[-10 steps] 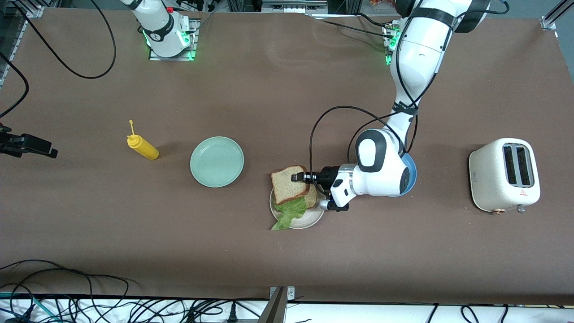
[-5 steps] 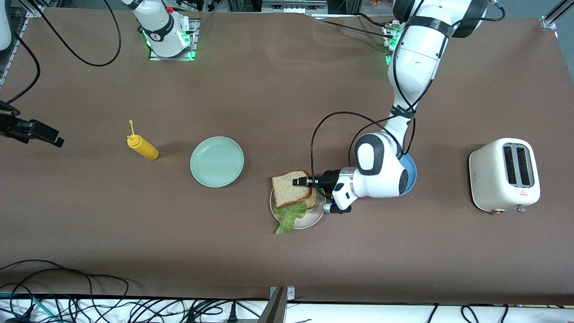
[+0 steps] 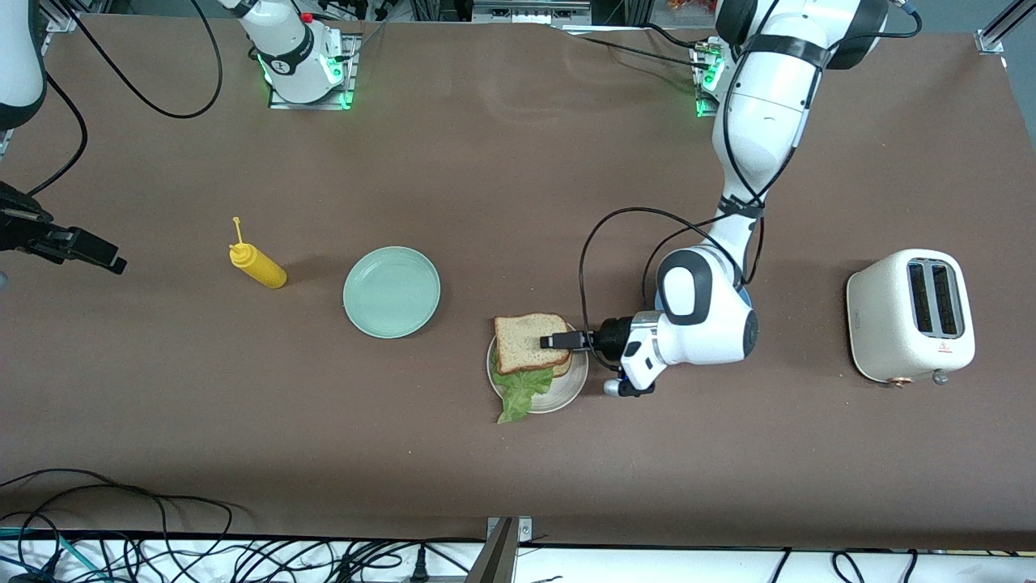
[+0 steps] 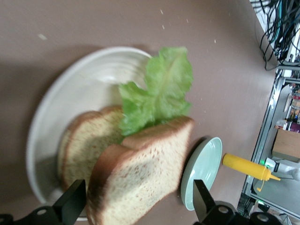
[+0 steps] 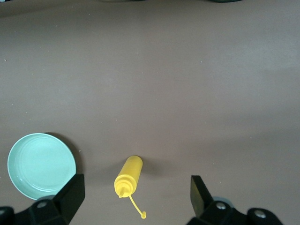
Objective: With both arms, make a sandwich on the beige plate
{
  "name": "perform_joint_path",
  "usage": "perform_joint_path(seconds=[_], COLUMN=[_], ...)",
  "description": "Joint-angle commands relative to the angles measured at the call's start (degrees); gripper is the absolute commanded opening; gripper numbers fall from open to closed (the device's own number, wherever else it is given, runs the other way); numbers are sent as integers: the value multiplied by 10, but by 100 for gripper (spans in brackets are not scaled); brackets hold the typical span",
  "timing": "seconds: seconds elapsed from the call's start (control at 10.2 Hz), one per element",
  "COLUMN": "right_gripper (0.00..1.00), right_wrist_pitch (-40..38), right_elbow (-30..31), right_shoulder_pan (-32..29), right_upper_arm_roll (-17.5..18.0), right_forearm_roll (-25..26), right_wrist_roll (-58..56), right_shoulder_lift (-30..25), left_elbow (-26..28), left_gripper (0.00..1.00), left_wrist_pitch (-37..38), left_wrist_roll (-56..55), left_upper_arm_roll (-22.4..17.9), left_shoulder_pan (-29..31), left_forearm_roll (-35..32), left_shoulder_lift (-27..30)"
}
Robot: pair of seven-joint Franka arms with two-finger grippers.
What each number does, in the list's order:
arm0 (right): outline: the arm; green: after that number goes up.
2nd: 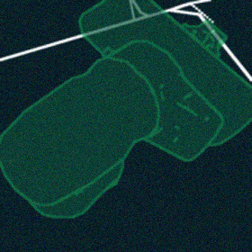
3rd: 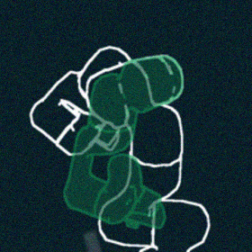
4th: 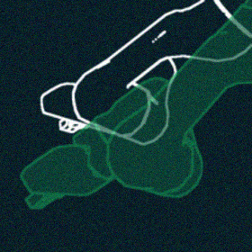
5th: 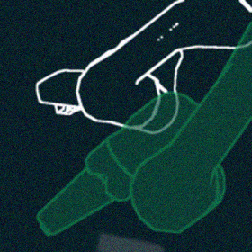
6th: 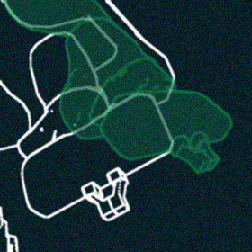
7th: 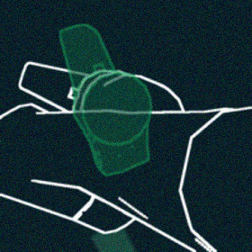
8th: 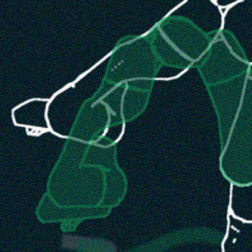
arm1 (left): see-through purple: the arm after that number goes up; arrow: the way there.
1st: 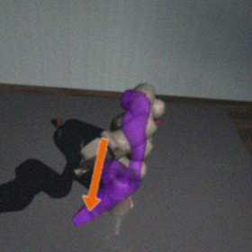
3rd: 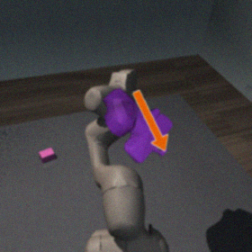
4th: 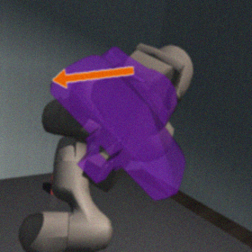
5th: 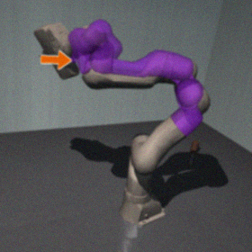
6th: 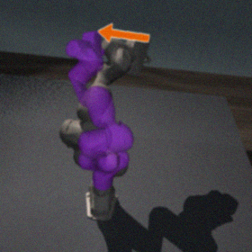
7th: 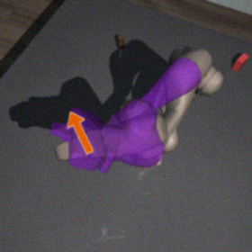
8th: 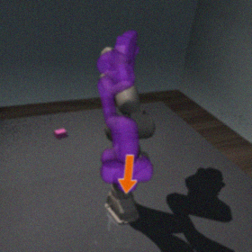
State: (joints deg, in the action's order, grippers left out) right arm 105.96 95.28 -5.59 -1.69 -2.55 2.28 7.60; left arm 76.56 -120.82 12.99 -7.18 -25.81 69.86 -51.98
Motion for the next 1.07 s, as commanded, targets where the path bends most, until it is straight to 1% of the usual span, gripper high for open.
perform_joint_path(seconds=[0.0, 0.1, 0.2, 0.29, 0.49, 0.59, 0.78, 0.88, 0.98], right_gripper=[100, 100, 100, 100, 100, 100, 100, 100, 100], right_wrist_pitch=[-14, -35, -36, -37, -35, -33, -34, -35, -31], right_elbow=[-1, -23, -44, -60, -65, -65, -66, -66, -66], right_shoulder_pan=[0, 1, 1, 8, 7, 8, 7, 6, 7], right_upper_arm_roll=[-9, -9, -9, -9, -9, -8, -9, -15, -16], right_forearm_roll=[10, 11, 10, 9, 3, 1, 0, 2, 3], right_wrist_roll=[13, 15, 13, 12, 16, 18, 18, 5, 11], right_shoulder_lift=[-13, -13, -11, -10, -11, -13, -17, -21, -26], left_elbow=[-12, -5, -7, -8, -12, -11, -11, -7, -5], left_gripper=[100, 100, 100, 100, 100, 100, 100, 100, 100], left_wrist_pitch=[9, 18, 46, 58, 114, 137, 219, 268, 313], left_wrist_roll=[-6, -6, -15, -40, -90, -93, -90, -91, -94], left_upper_arm_roll=[-2, -2, -2, -2, -3, -2, -3, -3, -2], left_shoulder_pan=[25, 48, 60, 76, 99, 115, 134, 138, 139], left_forearm_roll=[-40, -79, -138, -194, -284, -329, -412, -496, -562], left_shoulder_lift=[4, 19, 25, 35, 66, 85, 112, 131, 150])
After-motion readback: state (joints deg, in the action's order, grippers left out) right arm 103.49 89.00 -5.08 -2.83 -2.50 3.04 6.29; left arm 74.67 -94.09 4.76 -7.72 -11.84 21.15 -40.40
